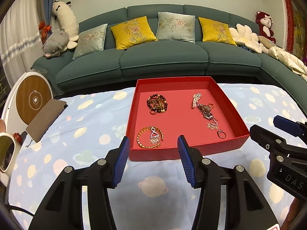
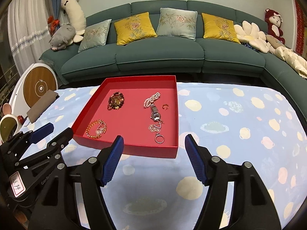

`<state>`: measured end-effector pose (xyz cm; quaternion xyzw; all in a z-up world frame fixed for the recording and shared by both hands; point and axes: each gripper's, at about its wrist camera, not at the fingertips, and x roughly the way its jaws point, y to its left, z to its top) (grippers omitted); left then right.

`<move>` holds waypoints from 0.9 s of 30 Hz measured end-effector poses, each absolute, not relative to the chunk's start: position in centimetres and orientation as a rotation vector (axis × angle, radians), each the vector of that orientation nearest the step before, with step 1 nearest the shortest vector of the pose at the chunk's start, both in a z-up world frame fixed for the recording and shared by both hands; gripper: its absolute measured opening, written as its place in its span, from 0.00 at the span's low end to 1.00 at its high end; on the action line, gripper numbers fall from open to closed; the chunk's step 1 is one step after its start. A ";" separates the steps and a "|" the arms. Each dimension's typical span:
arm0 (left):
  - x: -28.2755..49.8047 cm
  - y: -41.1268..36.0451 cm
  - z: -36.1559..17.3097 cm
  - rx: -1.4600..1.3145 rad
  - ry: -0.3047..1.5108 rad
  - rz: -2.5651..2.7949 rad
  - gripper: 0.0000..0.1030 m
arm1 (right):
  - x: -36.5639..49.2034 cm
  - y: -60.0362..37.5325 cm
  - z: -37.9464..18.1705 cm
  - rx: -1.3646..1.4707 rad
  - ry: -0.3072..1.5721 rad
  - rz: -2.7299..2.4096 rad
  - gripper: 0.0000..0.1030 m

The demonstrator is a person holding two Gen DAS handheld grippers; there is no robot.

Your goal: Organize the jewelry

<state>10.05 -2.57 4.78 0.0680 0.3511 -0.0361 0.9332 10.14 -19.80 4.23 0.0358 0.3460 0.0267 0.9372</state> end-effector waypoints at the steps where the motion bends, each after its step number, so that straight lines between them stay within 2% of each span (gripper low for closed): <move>1: 10.2 -2.6 4.8 0.139 0.715 -0.066 0.48 | 10.2 -19.6 4.3 0.060 0.702 0.052 0.64; 7: 11.0 -2.3 4.5 0.094 0.752 -0.083 0.51 | 10.9 -20.0 3.9 0.069 0.711 0.050 0.66; 11: 11.0 -2.3 4.2 0.110 0.752 -0.073 0.60 | 11.5 -20.1 3.3 0.088 0.734 0.059 0.66; 16: 11.1 -2.0 4.0 0.105 0.767 -0.080 0.60 | 11.4 -19.3 3.0 0.067 0.737 0.061 0.74; 27: 10.7 -1.9 4.2 0.104 0.752 -0.063 0.64 | 10.7 -18.7 3.3 0.042 0.717 0.053 0.75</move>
